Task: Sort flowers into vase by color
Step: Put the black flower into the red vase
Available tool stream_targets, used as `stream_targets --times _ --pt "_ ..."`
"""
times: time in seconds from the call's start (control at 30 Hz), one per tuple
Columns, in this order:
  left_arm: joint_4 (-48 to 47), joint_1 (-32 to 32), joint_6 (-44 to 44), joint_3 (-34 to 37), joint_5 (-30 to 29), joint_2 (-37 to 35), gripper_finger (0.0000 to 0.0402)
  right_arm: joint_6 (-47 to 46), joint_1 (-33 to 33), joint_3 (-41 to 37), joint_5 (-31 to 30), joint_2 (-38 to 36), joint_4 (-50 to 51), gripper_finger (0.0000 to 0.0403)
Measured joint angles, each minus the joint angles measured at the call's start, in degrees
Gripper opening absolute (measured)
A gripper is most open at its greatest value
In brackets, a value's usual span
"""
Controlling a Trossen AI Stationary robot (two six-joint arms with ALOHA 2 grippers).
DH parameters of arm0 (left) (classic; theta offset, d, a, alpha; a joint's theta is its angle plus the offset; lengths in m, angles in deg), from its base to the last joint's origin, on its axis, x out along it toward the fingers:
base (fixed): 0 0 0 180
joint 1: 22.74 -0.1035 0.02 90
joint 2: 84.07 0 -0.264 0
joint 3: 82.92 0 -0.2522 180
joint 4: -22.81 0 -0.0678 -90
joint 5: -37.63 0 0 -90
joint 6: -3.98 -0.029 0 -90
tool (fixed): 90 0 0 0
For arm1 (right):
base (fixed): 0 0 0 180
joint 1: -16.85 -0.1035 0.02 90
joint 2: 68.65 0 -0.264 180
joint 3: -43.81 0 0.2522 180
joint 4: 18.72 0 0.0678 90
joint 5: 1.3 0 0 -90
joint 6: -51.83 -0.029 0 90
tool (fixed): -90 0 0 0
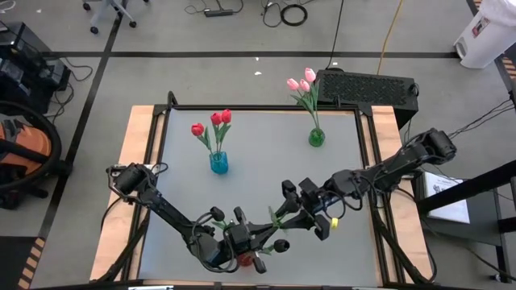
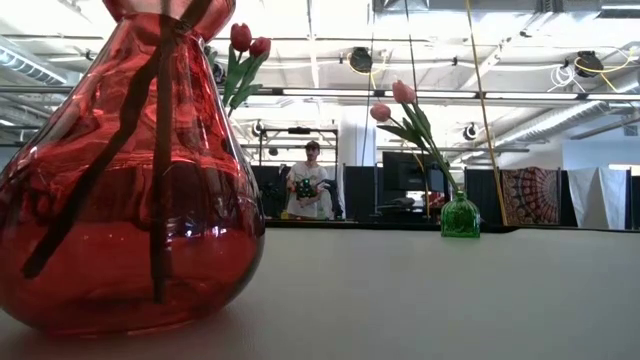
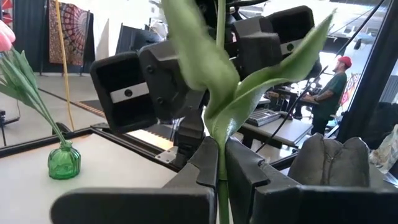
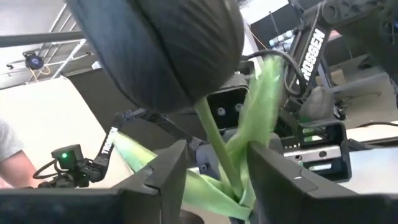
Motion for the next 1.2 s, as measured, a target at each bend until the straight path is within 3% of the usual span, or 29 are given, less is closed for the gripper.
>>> stream_targets --times 0.2,0.47,1.2 --pt "0.0 -0.02 0.0 0.0 -0.01 0.0 0.0015 2.91 0.22 0.15 0.07 -0.57 0.06 0.0129" --pt "0.02 0.02 0.0 0.0 0.61 -0.04 0.0015 4.46 0.3 0.19 -0.37 -0.73 -0.03 0.001" --pt "1.32 0.69 -0.07 0.0 0.2 -0.04 0.0015 4.51 0.24 0.17 -1.51 -0.69 -0.17 0.0001"
